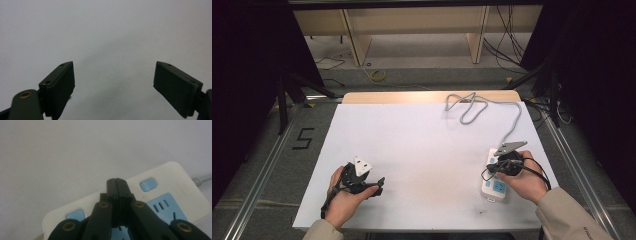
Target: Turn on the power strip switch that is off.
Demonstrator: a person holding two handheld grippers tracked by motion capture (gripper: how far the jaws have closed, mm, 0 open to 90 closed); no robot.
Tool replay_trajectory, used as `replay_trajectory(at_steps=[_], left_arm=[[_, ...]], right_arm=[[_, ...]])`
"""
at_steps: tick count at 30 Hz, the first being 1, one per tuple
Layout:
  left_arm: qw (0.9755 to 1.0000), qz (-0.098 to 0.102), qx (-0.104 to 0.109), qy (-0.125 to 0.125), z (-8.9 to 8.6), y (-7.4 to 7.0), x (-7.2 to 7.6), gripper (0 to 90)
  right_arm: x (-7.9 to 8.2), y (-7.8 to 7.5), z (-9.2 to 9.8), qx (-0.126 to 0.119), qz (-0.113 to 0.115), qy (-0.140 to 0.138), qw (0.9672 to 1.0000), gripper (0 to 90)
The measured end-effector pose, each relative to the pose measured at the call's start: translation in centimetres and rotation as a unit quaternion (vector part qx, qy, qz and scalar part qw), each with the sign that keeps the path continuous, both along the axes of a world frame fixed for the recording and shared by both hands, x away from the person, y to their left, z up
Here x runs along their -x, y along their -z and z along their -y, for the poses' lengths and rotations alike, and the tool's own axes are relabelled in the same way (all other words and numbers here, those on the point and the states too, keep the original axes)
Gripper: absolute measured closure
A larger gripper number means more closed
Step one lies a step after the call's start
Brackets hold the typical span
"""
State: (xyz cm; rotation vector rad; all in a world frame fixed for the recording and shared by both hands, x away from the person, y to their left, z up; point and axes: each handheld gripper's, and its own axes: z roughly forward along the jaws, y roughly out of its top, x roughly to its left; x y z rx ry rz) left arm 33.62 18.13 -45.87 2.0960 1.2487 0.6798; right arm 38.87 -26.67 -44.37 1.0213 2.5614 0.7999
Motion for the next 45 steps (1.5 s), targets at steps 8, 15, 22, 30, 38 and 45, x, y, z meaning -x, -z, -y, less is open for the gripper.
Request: replay_trajectory(at_steps=[8,15,22,30,38,45], left_arm=[[1.0,0.0,-0.001,0.001,0.03,0.0,0.01,16.8],[1.0,-0.001,-0.003,0.002,0.08,-0.01,0.0,16.8],[1.0,-0.001,-0.002,0.003,0.18,0.05,-0.03,16.8],[1.0,0.0,-0.003,0.004,0.29,0.07,-0.04,16.8],[1.0,-0.001,-0.004,0.004,0.34,0.06,-0.03,16.8],[1.0,-0.001,-0.004,0.004,0.36,0.07,-0.02,16.8]], right_arm=[[-0.11,0.05,-0.06,0.003,-0.006,0.002,1.0,90.0],[-0.08,0.07,-0.12,0.003,-0.007,0.005,1.0,90.0],[-0.11,0.12,-0.08,-0.002,-0.011,0.009,0.9999,90.0],[-0.07,0.16,-0.12,-0.003,-0.012,0.015,0.9998,90.0],[-0.01,0.14,-0.27,0.003,-0.012,0.02,0.9997,90.0],[-0.04,0.24,-0.33,0.001,-0.015,0.024,0.9996,90.0]])
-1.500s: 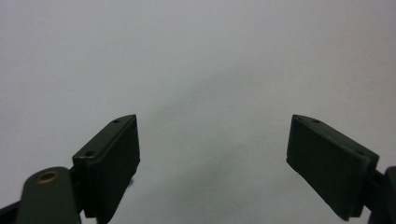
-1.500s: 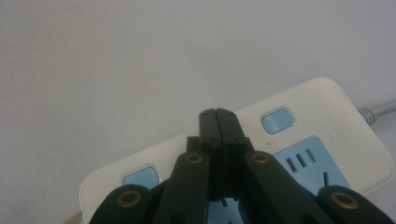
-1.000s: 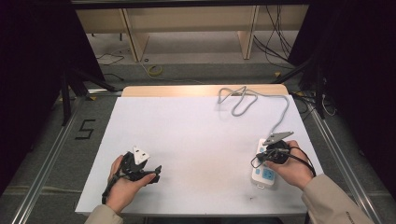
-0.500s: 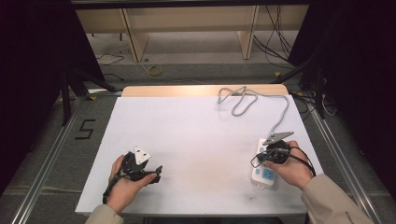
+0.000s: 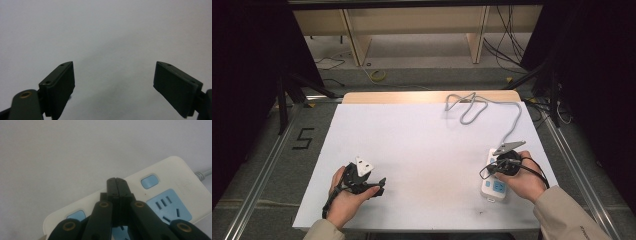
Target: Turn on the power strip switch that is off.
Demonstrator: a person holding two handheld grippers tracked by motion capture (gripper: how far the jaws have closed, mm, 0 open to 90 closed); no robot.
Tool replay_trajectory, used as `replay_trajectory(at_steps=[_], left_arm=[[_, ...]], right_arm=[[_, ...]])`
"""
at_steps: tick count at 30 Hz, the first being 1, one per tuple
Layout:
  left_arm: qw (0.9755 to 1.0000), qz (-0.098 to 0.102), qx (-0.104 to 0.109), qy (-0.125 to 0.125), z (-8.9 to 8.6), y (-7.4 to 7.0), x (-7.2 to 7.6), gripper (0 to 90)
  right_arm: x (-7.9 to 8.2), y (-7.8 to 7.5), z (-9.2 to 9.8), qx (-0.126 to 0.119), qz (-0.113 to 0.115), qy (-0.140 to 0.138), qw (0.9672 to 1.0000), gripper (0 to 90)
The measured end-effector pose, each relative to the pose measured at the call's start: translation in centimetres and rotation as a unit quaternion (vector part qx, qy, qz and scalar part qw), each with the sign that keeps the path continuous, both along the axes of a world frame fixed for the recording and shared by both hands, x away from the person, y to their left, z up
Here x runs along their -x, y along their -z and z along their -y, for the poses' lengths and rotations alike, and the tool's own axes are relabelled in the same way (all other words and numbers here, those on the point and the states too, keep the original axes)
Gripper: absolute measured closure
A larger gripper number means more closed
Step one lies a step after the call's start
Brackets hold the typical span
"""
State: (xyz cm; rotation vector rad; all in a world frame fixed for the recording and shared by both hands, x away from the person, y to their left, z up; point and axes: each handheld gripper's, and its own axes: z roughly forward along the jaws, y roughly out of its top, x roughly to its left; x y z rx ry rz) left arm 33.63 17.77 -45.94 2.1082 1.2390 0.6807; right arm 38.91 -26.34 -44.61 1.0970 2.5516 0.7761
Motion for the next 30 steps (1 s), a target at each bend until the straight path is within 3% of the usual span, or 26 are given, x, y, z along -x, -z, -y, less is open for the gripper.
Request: replay_trajectory(at_steps=[18,30], left_arm=[[1.0,-0.001,0.0,0.0,-0.02,0.03,-0.04,16.9],[1.0,-0.001,0.001,0.0,-0.03,0.04,-0.07,16.9]], right_arm=[[-0.1,0.09,0.41,-0.016,-0.006,0.006,0.9998,90.0],[-0.05,0.05,0.33,-0.014,-0.006,0.005,0.9999,90.0]])
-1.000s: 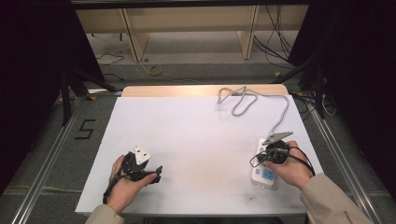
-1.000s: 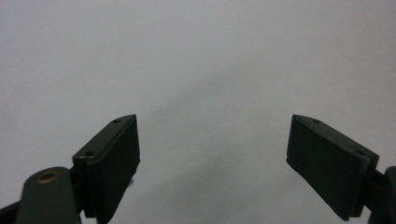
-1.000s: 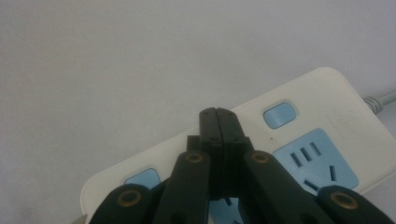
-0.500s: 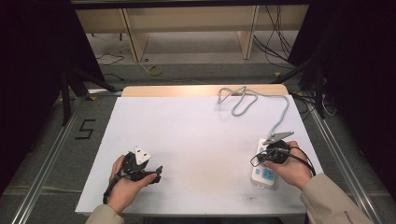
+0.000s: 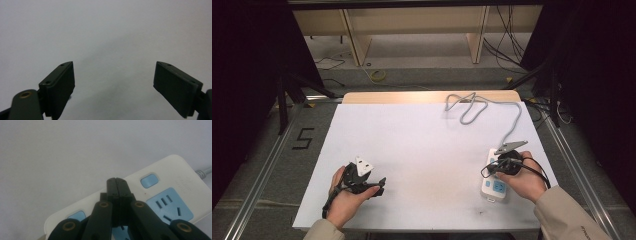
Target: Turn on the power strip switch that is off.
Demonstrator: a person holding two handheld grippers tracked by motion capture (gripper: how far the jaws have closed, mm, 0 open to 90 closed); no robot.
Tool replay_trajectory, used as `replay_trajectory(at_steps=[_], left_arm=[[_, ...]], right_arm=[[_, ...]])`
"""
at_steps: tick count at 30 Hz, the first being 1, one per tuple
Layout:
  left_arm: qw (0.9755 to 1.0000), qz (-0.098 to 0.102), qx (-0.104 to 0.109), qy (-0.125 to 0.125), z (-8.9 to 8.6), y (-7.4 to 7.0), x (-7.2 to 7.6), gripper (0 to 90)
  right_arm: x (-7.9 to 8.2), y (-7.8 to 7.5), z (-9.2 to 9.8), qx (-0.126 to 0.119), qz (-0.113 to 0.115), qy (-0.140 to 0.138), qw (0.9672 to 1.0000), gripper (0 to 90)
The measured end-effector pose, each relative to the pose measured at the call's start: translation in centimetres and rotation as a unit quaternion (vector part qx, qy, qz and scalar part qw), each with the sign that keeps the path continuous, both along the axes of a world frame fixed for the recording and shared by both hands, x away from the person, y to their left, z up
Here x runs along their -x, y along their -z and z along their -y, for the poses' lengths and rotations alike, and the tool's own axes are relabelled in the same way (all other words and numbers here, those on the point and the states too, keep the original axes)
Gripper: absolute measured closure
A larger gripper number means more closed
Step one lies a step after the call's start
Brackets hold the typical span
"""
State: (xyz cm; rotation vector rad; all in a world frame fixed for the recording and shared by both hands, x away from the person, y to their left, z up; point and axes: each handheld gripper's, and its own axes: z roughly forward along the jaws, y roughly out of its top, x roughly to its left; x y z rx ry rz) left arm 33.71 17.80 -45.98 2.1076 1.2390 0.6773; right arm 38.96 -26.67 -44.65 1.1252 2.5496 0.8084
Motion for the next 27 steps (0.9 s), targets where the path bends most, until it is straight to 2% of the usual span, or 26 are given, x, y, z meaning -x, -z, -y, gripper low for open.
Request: replay_trajectory(at_steps=[27], left_arm=[[1.0,0.002,0.0,0.0,-0.03,-0.02,-0.01,16.8]], right_arm=[[0.07,-0.15,-0.01,-0.001,0.004,-0.001,1.0,90.0]])
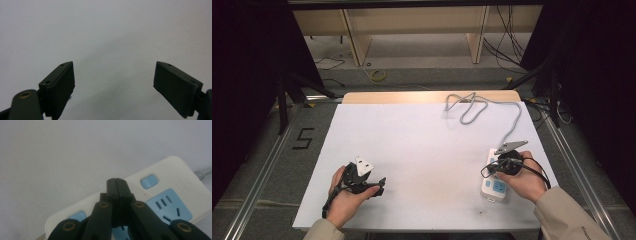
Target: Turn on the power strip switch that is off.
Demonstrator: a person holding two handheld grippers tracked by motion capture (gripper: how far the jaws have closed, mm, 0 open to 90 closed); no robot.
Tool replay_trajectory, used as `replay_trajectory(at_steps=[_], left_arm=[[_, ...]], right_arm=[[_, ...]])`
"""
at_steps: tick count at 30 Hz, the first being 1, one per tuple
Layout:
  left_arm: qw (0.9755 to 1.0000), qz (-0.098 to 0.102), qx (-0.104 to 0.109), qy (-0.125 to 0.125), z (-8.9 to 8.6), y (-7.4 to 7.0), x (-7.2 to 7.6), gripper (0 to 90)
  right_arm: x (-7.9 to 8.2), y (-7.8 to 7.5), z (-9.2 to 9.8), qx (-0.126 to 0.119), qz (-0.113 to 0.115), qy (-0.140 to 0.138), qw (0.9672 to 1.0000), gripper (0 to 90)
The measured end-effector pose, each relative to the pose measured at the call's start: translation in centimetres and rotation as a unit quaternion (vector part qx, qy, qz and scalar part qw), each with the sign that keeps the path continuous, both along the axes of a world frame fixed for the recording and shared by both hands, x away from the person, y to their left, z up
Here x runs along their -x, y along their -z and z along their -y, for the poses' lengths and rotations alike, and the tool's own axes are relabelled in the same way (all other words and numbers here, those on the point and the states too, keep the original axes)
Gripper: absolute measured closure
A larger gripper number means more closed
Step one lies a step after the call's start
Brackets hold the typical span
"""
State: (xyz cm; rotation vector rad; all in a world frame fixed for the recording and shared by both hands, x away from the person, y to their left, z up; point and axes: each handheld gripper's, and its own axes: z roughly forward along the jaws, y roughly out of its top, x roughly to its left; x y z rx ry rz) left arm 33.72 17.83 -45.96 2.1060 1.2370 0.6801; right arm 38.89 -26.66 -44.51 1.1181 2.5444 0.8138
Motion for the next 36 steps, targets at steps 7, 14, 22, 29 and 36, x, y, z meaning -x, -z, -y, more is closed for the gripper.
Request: replay_trajectory(at_steps=[7,14,22,29,36], left_arm=[[1.0,0.0,0.0,-0.001,-0.02,-0.01,0.0,16.8],[1.0,0.0,0.0,-0.001,-0.03,-0.01,0.0,16.8],[1.0,0.0,0.0,-0.001,-0.02,-0.01,0.0,16.8],[1.0,0.0,0.0,-0.001,-0.04,-0.03,0.01,16.8],[1.0,0.0,0.0,-0.001,-0.04,-0.02,-0.01,16.8]], right_arm=[[0.02,0.0,-0.03,0.001,0.001,-0.001,1.0,90.0],[0.03,-0.01,-0.04,0.002,0.002,0.0,1.0,90.0],[0.1,-0.16,-0.02,0.0,0.009,0.002,1.0,90.0],[0.07,-0.29,0.19,-0.002,0.015,0.005,0.9999,90.0],[0.1,-0.36,0.19,-0.004,0.018,0.005,0.9998,88.8]])
